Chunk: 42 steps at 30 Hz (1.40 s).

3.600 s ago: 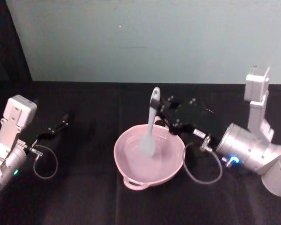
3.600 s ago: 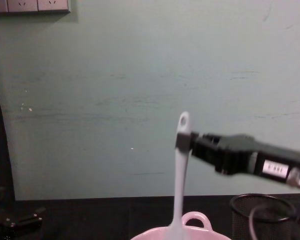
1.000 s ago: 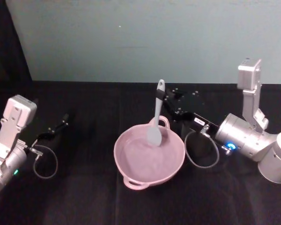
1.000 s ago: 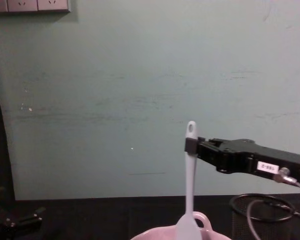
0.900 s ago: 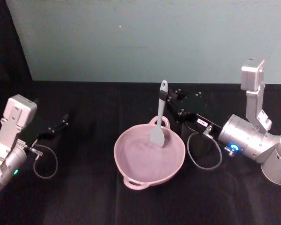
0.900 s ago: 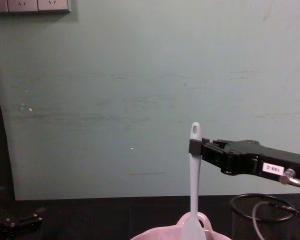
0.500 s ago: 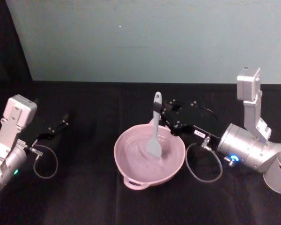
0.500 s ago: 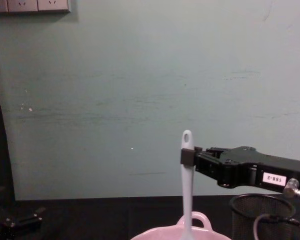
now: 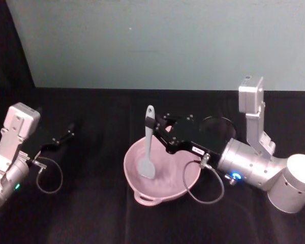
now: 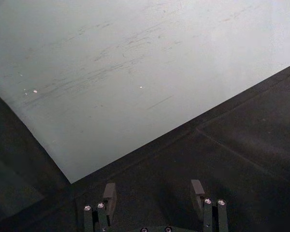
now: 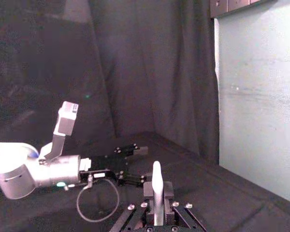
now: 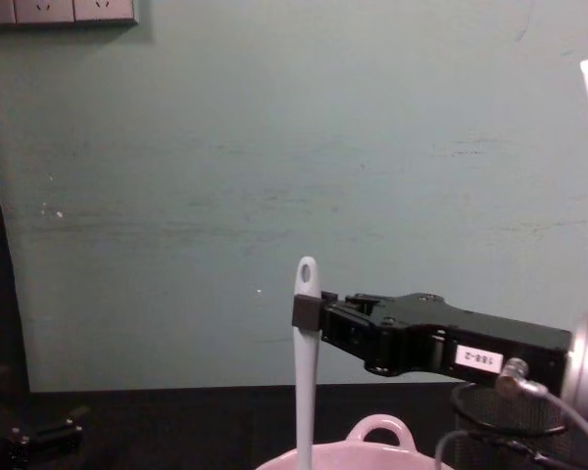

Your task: Use the one hand to pick up the spoon and stir the clear water in the bowl.

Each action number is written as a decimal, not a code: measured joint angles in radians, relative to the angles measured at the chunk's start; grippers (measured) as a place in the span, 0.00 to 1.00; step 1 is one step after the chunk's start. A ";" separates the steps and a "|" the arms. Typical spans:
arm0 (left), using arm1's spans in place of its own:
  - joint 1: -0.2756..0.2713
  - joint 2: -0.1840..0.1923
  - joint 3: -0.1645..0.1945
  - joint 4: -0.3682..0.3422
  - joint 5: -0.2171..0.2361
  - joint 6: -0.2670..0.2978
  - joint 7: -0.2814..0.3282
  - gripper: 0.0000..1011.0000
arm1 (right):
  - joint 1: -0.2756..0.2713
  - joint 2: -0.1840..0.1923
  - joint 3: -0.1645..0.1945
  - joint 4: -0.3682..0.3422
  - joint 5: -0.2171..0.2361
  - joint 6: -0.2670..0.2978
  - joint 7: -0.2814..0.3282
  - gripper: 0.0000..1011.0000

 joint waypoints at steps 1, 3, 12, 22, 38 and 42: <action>0.000 0.000 0.000 0.000 0.000 0.000 0.000 0.99 | 0.005 -0.005 -0.001 0.008 0.000 -0.002 0.000 0.12; 0.000 0.000 0.000 0.000 0.000 0.000 0.000 0.99 | 0.020 -0.018 -0.005 0.033 0.000 -0.007 0.000 0.12; 0.000 0.000 0.000 0.000 0.000 0.000 0.000 0.99 | 0.070 -0.042 0.001 0.111 -0.019 -0.028 -0.011 0.12; 0.000 0.000 0.000 0.000 0.000 0.000 0.000 0.99 | 0.062 0.003 0.049 0.096 -0.041 -0.024 -0.047 0.12; 0.000 0.000 0.000 0.000 0.000 0.000 0.000 0.99 | -0.023 0.054 0.038 -0.040 -0.071 0.016 -0.045 0.12; 0.000 0.000 0.000 0.000 0.000 0.000 0.000 0.99 | -0.033 0.044 0.024 -0.055 -0.063 0.018 -0.036 0.12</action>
